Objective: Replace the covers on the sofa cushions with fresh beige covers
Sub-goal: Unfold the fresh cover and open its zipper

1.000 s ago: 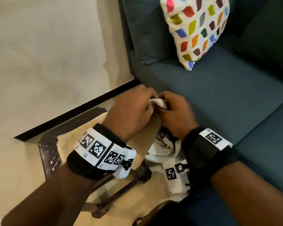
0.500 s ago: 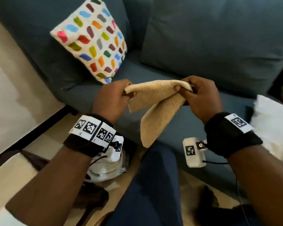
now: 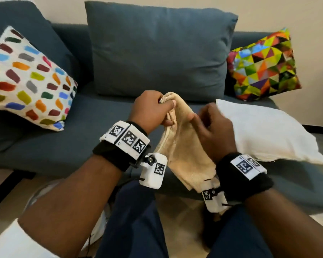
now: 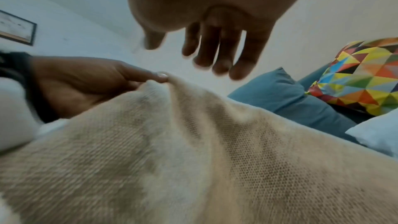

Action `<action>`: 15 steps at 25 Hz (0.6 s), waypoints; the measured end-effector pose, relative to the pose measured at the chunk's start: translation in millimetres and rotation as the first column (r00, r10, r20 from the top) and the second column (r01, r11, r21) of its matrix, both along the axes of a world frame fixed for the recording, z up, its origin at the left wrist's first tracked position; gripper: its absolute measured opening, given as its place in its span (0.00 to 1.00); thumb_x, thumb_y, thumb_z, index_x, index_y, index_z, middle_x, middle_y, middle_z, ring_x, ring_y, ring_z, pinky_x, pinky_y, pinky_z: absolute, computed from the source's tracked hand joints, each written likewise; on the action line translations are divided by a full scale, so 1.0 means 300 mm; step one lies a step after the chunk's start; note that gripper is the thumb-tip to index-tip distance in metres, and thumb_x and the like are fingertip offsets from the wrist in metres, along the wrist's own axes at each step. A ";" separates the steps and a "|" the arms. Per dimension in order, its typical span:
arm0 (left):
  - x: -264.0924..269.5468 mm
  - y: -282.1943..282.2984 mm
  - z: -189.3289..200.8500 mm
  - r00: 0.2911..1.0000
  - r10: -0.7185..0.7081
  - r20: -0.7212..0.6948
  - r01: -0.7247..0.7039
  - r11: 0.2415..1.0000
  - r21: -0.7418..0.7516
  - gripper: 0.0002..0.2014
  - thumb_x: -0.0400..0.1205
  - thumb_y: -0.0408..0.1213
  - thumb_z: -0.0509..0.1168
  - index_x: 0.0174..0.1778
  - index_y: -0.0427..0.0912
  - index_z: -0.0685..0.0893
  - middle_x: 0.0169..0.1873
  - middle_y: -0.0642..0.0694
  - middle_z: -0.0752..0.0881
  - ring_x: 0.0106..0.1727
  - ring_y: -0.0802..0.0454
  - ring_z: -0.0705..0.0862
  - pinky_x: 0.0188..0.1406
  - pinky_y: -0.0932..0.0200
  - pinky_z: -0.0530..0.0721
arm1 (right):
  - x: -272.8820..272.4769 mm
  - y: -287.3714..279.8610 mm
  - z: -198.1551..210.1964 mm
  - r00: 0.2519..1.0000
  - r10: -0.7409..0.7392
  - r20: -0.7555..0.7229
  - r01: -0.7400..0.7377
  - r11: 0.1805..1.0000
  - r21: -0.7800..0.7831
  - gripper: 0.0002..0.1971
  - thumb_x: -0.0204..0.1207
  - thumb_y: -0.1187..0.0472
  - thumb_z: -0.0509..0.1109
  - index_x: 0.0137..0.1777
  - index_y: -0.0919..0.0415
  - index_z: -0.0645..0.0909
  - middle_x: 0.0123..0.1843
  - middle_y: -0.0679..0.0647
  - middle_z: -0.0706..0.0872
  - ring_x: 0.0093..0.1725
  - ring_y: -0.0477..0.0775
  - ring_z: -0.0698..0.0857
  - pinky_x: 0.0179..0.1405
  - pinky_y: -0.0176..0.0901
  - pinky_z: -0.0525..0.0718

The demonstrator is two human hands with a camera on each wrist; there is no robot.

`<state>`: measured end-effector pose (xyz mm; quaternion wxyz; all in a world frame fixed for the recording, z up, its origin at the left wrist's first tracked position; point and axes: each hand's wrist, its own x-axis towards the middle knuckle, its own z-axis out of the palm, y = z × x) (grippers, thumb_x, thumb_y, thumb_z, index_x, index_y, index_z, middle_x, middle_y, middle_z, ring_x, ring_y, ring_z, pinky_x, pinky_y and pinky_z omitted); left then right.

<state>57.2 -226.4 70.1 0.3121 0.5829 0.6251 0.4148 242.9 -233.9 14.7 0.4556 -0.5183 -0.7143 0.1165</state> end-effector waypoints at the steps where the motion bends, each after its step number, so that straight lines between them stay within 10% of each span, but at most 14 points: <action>1: 0.017 0.004 0.002 0.989 -0.001 0.150 0.007 0.999 -0.040 0.16 0.83 0.38 0.70 0.49 0.24 0.82 0.35 0.36 0.88 0.31 0.46 0.92 0.38 0.48 0.92 | -0.006 -0.037 0.000 0.996 0.078 0.050 -0.075 0.995 -0.065 0.24 0.77 0.30 0.62 0.43 0.53 0.76 0.33 0.45 0.79 0.31 0.44 0.77 0.29 0.43 0.76; 3: 0.043 -0.005 0.006 0.940 -0.025 0.341 0.061 0.993 -0.097 0.17 0.84 0.36 0.69 0.54 0.21 0.82 0.47 0.27 0.88 0.37 0.45 0.92 0.36 0.55 0.91 | -0.020 -0.090 -0.019 0.972 0.170 0.163 -0.139 0.972 -0.187 0.26 0.74 0.26 0.61 0.41 0.51 0.77 0.32 0.44 0.81 0.31 0.45 0.79 0.29 0.45 0.79; 7: 0.052 -0.040 -0.012 0.903 -0.128 0.410 0.185 0.977 -0.102 0.16 0.79 0.32 0.74 0.58 0.26 0.82 0.54 0.30 0.88 0.47 0.45 0.91 0.37 0.62 0.89 | -0.002 -0.075 -0.030 0.973 0.216 0.087 -0.182 0.938 -0.296 0.10 0.79 0.49 0.68 0.41 0.55 0.82 0.33 0.47 0.83 0.34 0.49 0.82 0.33 0.50 0.81; 11: -0.016 -0.040 -0.024 0.952 -0.262 0.160 0.273 0.961 -0.051 0.20 0.71 0.29 0.80 0.56 0.27 0.83 0.43 0.37 0.89 0.39 0.50 0.89 0.31 0.63 0.85 | 0.026 -0.045 -0.001 0.940 0.317 0.128 -0.251 0.895 -0.369 0.10 0.79 0.58 0.66 0.39 0.63 0.83 0.33 0.56 0.84 0.36 0.58 0.83 0.40 0.62 0.83; 15: -0.115 -0.009 0.010 0.957 -0.215 -0.197 0.223 0.975 0.021 0.13 0.72 0.34 0.81 0.46 0.33 0.87 0.34 0.45 0.87 0.33 0.51 0.83 0.33 0.54 0.83 | 0.108 0.034 0.066 0.972 0.071 0.223 0.013 0.936 -0.351 0.11 0.80 0.61 0.63 0.38 0.66 0.76 0.36 0.60 0.81 0.41 0.65 0.80 0.39 0.57 0.74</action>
